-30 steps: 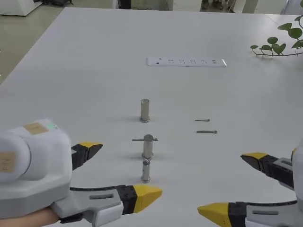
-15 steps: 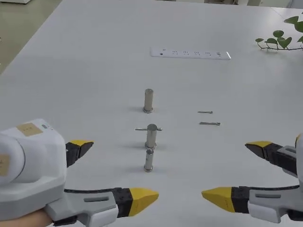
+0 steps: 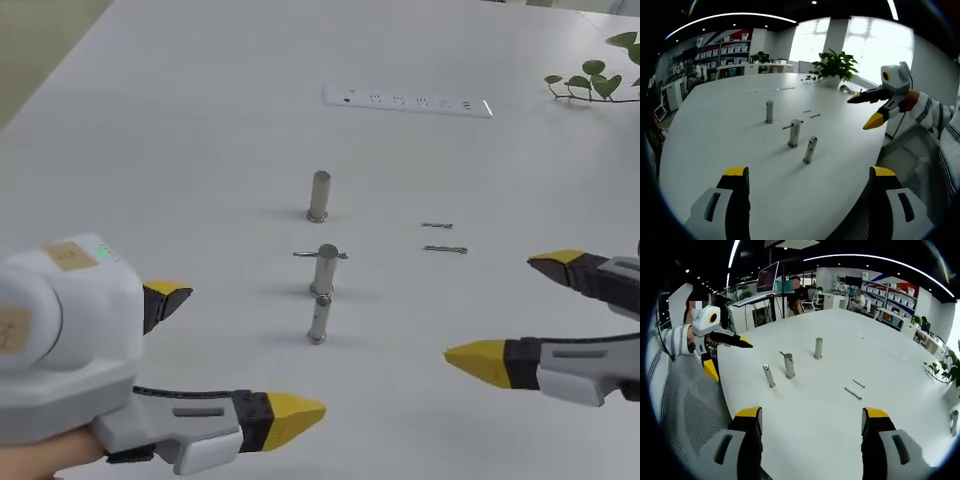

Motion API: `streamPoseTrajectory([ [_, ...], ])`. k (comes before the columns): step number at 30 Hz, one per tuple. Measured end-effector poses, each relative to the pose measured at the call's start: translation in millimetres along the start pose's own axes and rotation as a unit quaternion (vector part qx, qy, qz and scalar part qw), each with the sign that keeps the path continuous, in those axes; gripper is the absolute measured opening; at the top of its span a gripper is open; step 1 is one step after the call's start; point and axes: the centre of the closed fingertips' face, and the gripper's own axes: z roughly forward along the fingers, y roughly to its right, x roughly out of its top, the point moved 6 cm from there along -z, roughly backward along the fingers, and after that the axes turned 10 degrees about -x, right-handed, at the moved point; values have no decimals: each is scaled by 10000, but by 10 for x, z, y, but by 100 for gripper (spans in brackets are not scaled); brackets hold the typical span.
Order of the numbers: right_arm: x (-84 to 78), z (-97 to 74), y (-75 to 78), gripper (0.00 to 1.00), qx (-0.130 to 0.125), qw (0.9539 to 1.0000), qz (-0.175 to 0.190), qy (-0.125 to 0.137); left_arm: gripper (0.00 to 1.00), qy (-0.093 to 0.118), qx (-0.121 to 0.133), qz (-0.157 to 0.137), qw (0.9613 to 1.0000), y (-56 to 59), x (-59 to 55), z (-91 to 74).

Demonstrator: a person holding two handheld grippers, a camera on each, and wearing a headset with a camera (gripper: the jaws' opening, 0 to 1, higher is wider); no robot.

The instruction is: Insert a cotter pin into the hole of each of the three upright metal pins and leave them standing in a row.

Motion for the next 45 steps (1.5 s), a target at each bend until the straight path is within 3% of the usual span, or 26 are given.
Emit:
streamPoseTrajectory([
  [13,316,128,404,63,-10,9975,-646,-279,98,11,7,5,10000,-26,9,-45],
  [18,365,241,485,58,219,9971,-611,-398,98,-69,15,91,9999,-32,5,-57],
  [21,384,310,514,55,287,9952,-783,-515,98,-97,7,72,9999,-32,-5,-60],
  [25,448,414,591,49,229,9924,-1032,-633,97,-96,-11,30,9999,-34,-5,-75],
  [35,596,652,721,38,427,9882,-1192,-861,94,-317,-147,53,9994,-14,-44,-74],
  [38,596,760,785,33,500,9847,-1341,-992,93,-347,-158,68,9992,-13,-33,-64],
  [45,504,964,816,28,705,9695,-1848,-1451,93,-377,-101,66,9992,-41,-4,-40],
])
